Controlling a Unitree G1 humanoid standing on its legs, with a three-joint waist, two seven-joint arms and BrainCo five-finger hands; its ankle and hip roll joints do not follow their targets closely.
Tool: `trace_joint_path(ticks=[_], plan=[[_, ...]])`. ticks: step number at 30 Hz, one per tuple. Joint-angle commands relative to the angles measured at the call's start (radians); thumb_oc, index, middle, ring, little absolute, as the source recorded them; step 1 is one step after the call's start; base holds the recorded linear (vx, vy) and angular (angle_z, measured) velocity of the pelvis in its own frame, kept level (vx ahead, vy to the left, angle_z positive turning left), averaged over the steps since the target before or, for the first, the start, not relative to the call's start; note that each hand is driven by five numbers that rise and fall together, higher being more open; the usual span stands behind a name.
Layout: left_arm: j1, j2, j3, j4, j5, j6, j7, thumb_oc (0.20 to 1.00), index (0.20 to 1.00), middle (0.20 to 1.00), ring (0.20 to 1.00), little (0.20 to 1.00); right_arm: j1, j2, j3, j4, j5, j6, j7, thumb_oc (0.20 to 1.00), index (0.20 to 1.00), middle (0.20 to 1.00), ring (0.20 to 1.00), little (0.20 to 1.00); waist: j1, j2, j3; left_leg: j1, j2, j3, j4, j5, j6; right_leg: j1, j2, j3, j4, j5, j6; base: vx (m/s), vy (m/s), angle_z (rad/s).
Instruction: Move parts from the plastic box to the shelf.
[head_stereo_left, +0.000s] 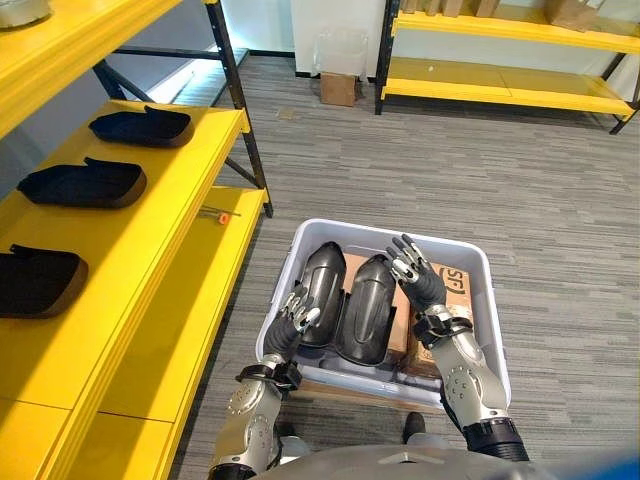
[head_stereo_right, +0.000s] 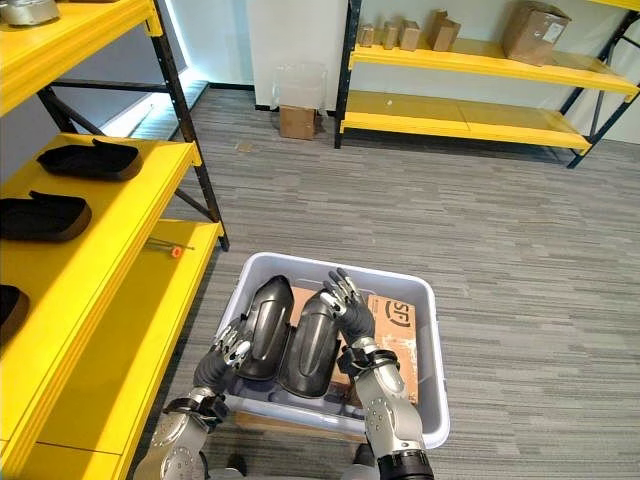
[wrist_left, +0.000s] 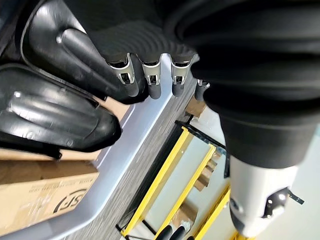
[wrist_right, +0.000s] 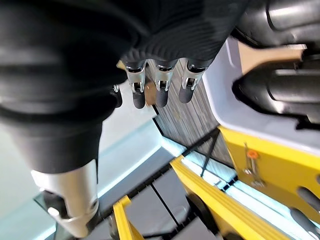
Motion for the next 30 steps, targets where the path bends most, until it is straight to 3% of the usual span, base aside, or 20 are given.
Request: trace_joint_path(ticks=[1, 6, 11, 15, 20, 30], plan=[[-0.043, -0.034, -0.005, -0.092, -0.002, -0.039, -0.033, 1.000, 1.000, 1.000, 1.000, 1.000, -0.045, 0.032, -0.037, -0.105, 0.023, -0.064, 0.002, 1.000, 1.000, 1.000, 1.000, 1.000, -0.013, 0.008, 0.076, 0.028, 0.094, -0.022, 0.019, 0.048, 0.010, 0.086, -0.054, -0.023, -0.057, -0.032, -0.081, 0.01, -0.011, -0.04], [-0.097, -0.046, -0.047, -0.087, -0.010, -0.043, -0.028, 1.000, 1.000, 1.000, 1.000, 1.000, -0.102, 0.009, -0.035, -0.074, -0.035, -0.078, -0.039, 1.000, 1.000, 1.000, 1.000, 1.000, -0.032, 0.033, 0.148, 0.019, 0.101, -0.028, 0.035, 0.050, -0.001, 0.071, -0.048, -0.041, -0.053, -0.023, -0.073, -0.03, -0.021, -0.02], [-0.173, -0.060, -0.078, -0.060, -0.010, -0.042, -0.024, 1.000, 1.000, 1.000, 1.000, 1.000, -0.230, -0.004, -0.034, 0.083, -0.091, -0.085, -0.103, 1.000, 1.000, 1.000, 1.000, 1.000, -0.050, 0.067, 0.251, -0.021, 0.114, -0.041, 0.096, 0.049, -0.008, 0.031, -0.055, -0.054, -0.008, -0.017, -0.072, -0.10, -0.015, -0.02], [-0.269, -0.093, -0.086, -0.039, -0.005, -0.053, -0.005, 1.000, 1.000, 1.000, 1.000, 1.000, -0.338, 0.041, -0.029, 0.233, -0.123, -0.095, -0.121, 1.000, 1.000, 1.000, 1.000, 1.000, -0.056, 0.118, 0.355, -0.039, 0.121, -0.051, 0.143, 0.042, -0.018, -0.004, -0.059, -0.044, 0.042, -0.024, -0.079, -0.04, 0.019, -0.11], [-0.298, -0.131, -0.099, -0.022, -0.023, -0.065, 0.002, 1.000, 1.000, 1.000, 1.000, 1.000, -0.370, 0.059, -0.060, 0.372, -0.127, -0.116, -0.121, 1.000, 1.000, 1.000, 1.000, 1.000, -0.056, 0.163, 0.362, -0.083, 0.121, -0.061, 0.150, 0.038, -0.021, -0.052, -0.072, -0.050, 0.053, -0.027, -0.083, 0.00, 0.022, 0.02], [-0.326, -0.146, -0.108, -0.022, -0.026, -0.081, 0.018, 1.000, 1.000, 1.000, 1.000, 1.000, -0.422, 0.006, -0.116, 0.542, -0.149, -0.154, -0.129, 1.000, 1.000, 1.000, 1.000, 1.000, -0.037, 0.208, 0.362, -0.123, 0.116, -0.071, 0.138, 0.034, -0.027, -0.090, -0.094, -0.062, 0.049, -0.026, -0.085, 0.01, 0.019, 0.07]])
